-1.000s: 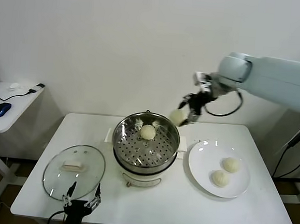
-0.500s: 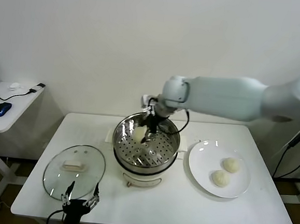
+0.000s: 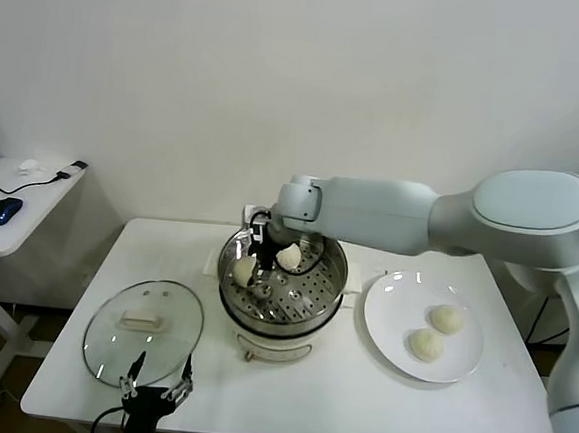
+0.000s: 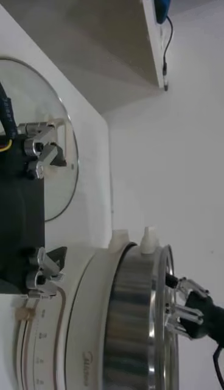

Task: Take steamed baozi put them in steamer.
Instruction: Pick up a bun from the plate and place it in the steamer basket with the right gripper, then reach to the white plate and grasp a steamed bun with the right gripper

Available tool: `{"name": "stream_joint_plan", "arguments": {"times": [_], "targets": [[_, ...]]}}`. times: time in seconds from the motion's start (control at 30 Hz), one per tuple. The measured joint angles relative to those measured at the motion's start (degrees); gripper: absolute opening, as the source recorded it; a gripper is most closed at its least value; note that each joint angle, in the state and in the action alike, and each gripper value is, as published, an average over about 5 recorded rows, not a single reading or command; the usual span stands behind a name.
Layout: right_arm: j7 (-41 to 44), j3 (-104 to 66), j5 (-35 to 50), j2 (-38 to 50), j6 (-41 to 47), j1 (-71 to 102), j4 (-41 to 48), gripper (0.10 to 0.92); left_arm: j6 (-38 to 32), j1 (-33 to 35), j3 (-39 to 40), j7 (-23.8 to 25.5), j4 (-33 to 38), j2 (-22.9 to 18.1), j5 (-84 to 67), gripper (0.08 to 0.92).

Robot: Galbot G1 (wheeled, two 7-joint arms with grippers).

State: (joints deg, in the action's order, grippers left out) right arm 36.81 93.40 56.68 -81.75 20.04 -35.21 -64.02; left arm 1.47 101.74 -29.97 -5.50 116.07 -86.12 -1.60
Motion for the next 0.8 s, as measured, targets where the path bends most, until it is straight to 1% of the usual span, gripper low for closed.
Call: {"name": "stream_joint_plan", "arguments": {"times": [0.13, 0.3, 0.53, 0.8], "targets": [[2.0, 0.5, -0.7, 1.6, -1.3, -1.9, -1.3, 0.822, 0.0, 0.2, 0.2, 0.0, 0.3, 0.0, 0.1, 0.823], [7.6, 3.1, -2.8, 6.8, -4.8, -7.1, -4.1, 0.823, 0.0, 0.7, 0.7, 0.1, 0.8, 0.0, 0.4, 0.823], [15.6, 10.1, -8.0, 19.3, -10.9, -16.4, -9.4, 0.823, -0.2, 0.8, 1.7, 0.1, 0.9, 0.0, 0.9, 0.823], [19.5, 16.6, -16.9, 34.8, -14.1, -20.0, -15.1, 0.823, -0.3, 1.1, 2.3, 0.0, 1.1, -0.2, 1.4, 0.823]]}}
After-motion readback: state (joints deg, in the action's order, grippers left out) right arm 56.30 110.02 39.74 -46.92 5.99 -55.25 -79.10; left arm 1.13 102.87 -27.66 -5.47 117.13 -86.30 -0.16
